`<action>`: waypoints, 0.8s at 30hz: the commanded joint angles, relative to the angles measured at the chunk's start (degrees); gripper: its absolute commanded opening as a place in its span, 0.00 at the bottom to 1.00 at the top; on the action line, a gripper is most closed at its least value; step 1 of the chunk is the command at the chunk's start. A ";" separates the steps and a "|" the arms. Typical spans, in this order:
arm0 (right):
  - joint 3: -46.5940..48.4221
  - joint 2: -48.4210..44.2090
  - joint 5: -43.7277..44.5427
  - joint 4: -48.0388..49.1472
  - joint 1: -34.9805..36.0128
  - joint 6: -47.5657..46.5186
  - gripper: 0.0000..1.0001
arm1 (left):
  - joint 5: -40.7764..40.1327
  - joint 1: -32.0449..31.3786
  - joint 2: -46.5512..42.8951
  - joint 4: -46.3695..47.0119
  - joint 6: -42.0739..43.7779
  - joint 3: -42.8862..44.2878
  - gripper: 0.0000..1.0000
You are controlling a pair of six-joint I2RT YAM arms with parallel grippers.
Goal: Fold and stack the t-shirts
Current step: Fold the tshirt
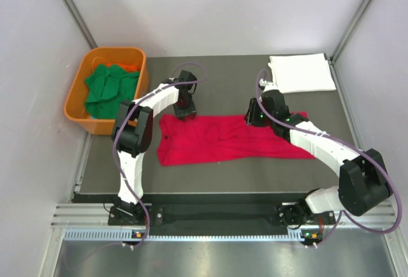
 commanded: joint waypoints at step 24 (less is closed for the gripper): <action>20.16 18.26 -27.84 1.30 -1.18 -16.07 0.43 | 5.17 5.93 -10.71 -4.08 14.10 0.82 0.54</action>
